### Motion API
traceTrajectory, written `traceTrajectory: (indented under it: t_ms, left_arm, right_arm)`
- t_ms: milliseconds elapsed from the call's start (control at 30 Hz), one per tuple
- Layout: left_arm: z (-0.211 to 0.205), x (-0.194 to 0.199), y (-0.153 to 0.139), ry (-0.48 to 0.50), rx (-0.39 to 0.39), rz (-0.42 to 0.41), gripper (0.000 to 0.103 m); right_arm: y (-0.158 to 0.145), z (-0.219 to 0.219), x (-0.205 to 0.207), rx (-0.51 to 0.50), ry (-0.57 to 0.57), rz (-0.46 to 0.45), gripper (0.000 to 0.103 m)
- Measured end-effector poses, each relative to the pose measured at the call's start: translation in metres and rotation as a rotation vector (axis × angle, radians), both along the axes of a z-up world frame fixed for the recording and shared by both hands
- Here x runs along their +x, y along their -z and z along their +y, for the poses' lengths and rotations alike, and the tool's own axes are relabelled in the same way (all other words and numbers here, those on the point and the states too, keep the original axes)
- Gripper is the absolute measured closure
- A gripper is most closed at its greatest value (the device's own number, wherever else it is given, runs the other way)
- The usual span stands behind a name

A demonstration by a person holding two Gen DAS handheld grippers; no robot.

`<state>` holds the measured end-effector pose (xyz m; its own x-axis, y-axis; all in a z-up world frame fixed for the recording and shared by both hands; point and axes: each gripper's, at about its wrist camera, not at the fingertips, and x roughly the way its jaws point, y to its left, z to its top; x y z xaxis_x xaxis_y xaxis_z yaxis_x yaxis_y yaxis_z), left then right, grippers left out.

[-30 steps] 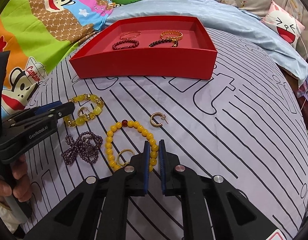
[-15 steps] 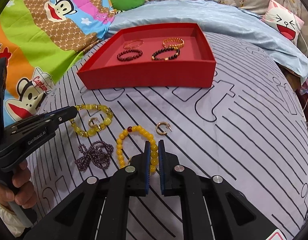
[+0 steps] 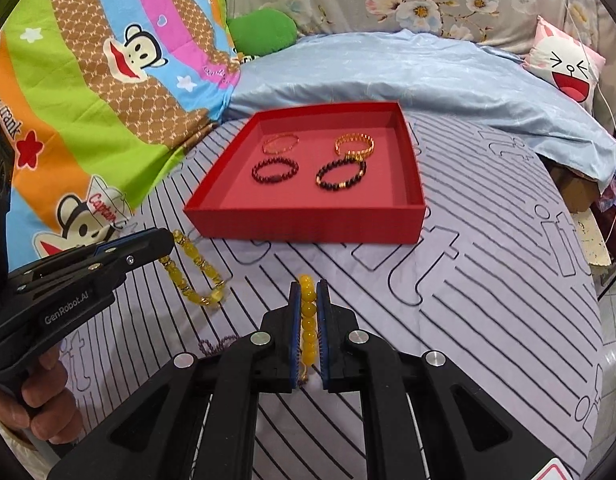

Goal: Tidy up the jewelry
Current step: 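Carry both yellow bracelets over the red tray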

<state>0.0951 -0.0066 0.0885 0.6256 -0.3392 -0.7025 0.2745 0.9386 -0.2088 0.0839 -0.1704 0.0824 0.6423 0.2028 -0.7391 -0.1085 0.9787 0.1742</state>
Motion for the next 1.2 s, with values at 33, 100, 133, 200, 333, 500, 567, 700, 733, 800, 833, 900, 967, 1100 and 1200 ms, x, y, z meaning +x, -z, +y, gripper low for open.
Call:
traceTrajectory:
  t_ms: [33,100,133,200,333,500,567,700,733,800,833,900,967,1100,1200]
  left_arm:
    - [-0.001,0.001,-0.004,0.005,-0.007,-0.005,0.094]
    - [-0.005,0.005,-0.015,0.018,-0.025,-0.021,0.094]
    - [-0.008,0.008,-0.020,0.025,-0.032,-0.029,0.094]
    - [-0.013,0.015,-0.031,0.041,-0.050,-0.050,0.094]
    - [-0.022,0.035,-0.047,0.064,-0.100,-0.070,0.094]
    - [-0.029,0.070,-0.054,0.063,-0.154,-0.069,0.093]
    - [-0.030,0.089,-0.048,0.051,-0.171,-0.050,0.093]
    - [-0.023,0.116,-0.027,0.025,-0.210,0.004,0.093]
    - [-0.019,0.123,-0.018,0.022,-0.223,0.027,0.093]
    - [-0.013,0.132,0.001,0.002,-0.214,0.067,0.093]
    - [-0.011,0.135,0.009,-0.007,-0.205,0.080,0.094]
    - [-0.005,0.137,0.023,-0.027,-0.178,0.102,0.093]
    - [0.000,0.137,0.035,-0.049,-0.144,0.116,0.093]
    - [0.008,0.134,0.047,-0.073,-0.074,0.113,0.093]
    - [0.009,0.131,0.052,-0.087,-0.019,0.098,0.093]
  right_arm:
    - [-0.003,-0.001,0.002,0.002,0.001,-0.007,0.095]
    - [-0.010,-0.004,0.007,0.002,0.006,-0.023,0.095]
    - [-0.015,-0.006,0.012,0.001,0.009,-0.036,0.095]
    - [-0.024,-0.009,0.022,-0.009,0.015,-0.061,0.095]
    - [-0.037,-0.013,0.042,-0.024,0.027,-0.098,0.096]
    - [-0.042,-0.015,0.077,-0.036,0.041,-0.109,0.096]
    - [-0.036,-0.016,0.095,-0.009,0.041,-0.085,0.095]
    - [-0.019,-0.014,0.119,0.060,0.027,-0.034,0.096]
    - [-0.014,-0.013,0.123,0.072,0.025,-0.020,0.096]
    - [-0.004,-0.010,0.129,0.098,0.018,0.008,0.095]
    - [0.002,-0.009,0.132,0.113,0.013,0.024,0.095]
    - [0.011,-0.007,0.135,0.114,0.008,0.042,0.095]
    - [0.019,-0.007,0.137,0.099,0.009,0.060,0.095]
    - [0.030,-0.012,0.140,0.069,0.025,0.081,0.095]
    - [0.035,-0.016,0.140,0.040,0.040,0.083,0.095]
